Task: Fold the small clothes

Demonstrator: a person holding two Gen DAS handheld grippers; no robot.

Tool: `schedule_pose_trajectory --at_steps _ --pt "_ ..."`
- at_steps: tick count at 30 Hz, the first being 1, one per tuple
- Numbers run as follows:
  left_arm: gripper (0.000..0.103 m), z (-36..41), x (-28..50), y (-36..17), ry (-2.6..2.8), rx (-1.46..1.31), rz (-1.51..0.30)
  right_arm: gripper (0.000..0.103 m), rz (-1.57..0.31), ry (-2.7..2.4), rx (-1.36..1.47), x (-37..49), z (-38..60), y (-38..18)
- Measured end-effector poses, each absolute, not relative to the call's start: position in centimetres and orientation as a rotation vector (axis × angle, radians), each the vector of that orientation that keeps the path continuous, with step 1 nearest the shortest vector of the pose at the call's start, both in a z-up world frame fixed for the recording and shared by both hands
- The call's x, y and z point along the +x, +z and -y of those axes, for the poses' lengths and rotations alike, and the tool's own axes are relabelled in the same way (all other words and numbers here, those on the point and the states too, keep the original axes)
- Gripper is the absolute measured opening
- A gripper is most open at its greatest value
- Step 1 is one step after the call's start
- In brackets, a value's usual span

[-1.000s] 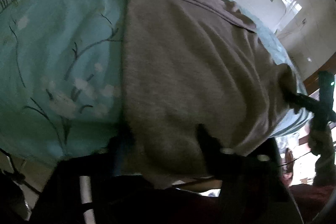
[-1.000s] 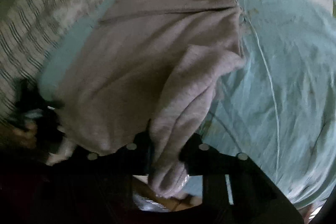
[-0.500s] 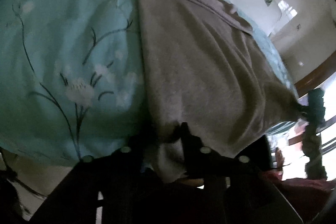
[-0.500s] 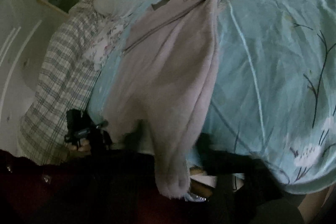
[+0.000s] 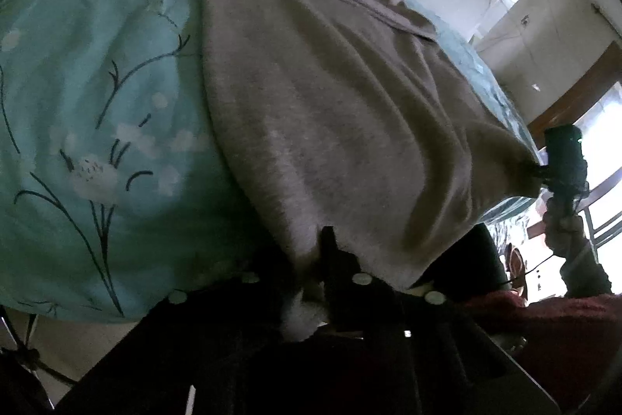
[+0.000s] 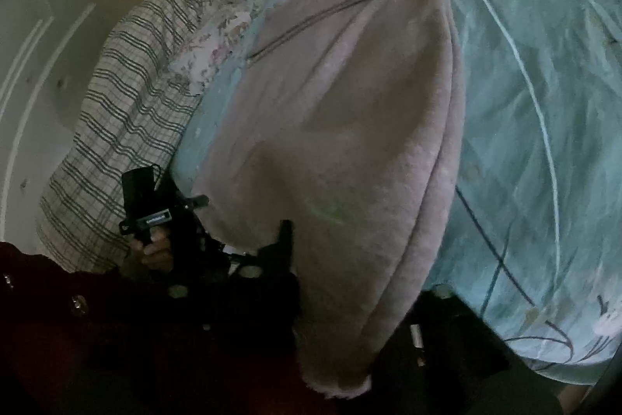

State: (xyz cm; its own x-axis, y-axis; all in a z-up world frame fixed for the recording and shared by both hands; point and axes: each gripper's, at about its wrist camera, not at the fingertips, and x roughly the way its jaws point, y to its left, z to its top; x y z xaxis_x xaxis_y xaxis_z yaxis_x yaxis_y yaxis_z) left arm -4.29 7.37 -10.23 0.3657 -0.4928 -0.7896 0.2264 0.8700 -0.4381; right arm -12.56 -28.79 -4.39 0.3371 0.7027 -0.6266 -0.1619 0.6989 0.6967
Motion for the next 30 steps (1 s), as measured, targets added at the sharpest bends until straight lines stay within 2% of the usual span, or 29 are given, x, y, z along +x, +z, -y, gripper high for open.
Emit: schedule_pose_trajectory --at_steps 9,16,24,30 --pt "0.007 -8.5 -4.7 -4.4 -0.482 -0.387 -0.938 0.009 -0.907 0.694 0.704 -11.6 30.1 -0.8" --pt "0.007 -9.1 -1.6 1.1 -0.438 -0.417 -0.785 0.008 -0.775 0.709 0.662 -6.9 30.3 3.7" --pt "0.007 -9.8 10.0 6.2 -0.298 -0.380 -0.635 0.008 -0.713 0.506 0.597 5.6 32.5 5.9" --pt "0.007 -9.2 21.3 4.5 -0.205 -0.355 -0.691 0.007 -0.766 0.381 0.562 15.3 33.4 3.7"
